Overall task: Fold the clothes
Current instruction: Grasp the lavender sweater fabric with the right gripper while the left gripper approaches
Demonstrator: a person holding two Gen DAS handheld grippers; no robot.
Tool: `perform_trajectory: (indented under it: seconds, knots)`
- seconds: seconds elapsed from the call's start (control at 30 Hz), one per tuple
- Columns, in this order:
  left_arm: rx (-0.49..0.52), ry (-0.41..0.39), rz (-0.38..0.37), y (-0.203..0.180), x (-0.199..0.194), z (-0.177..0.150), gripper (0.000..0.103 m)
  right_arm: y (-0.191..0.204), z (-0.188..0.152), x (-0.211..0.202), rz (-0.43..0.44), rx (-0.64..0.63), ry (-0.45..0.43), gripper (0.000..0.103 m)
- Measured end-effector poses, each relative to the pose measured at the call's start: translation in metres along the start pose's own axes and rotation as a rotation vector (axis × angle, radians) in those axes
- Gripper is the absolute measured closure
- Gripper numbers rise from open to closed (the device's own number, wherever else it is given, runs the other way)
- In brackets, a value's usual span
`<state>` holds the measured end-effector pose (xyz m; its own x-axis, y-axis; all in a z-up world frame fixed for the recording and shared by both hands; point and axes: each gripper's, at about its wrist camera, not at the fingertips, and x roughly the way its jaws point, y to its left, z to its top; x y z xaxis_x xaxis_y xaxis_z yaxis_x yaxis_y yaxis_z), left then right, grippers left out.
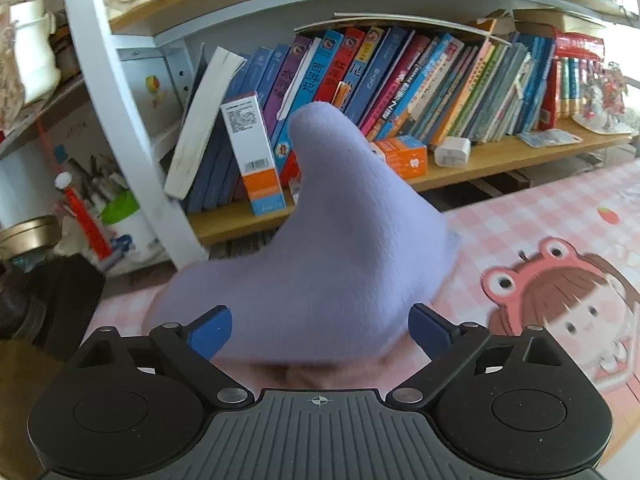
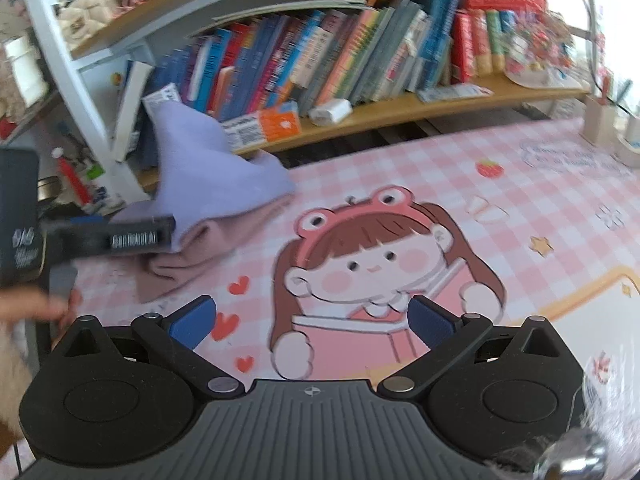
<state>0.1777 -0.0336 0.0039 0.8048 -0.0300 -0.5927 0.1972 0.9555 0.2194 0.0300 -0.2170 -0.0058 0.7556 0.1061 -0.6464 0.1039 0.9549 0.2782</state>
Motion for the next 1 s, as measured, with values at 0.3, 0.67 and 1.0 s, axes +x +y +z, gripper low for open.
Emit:
perform_trajectory:
  seconds: [0.3, 0.67, 1.0]
  knots:
    - [-0.105, 0.022, -0.077, 0.001, 0.042, 0.019, 0.064, -0.025, -0.015, -0.011, -0.048, 0.031, 0.052, 0.0]
    - [-0.21, -0.175, -0.096, -0.002, -0.062, 0.014, 0.096, -0.052, -0.012, -0.035, -0.021, 0.01, 0.007, 0.0]
    - [0.016, -0.002, -0.344, -0.101, -0.155, -0.087, 0.087, -0.087, 0.0, -0.044, 0.043, 0.005, -0.036, 0.0]
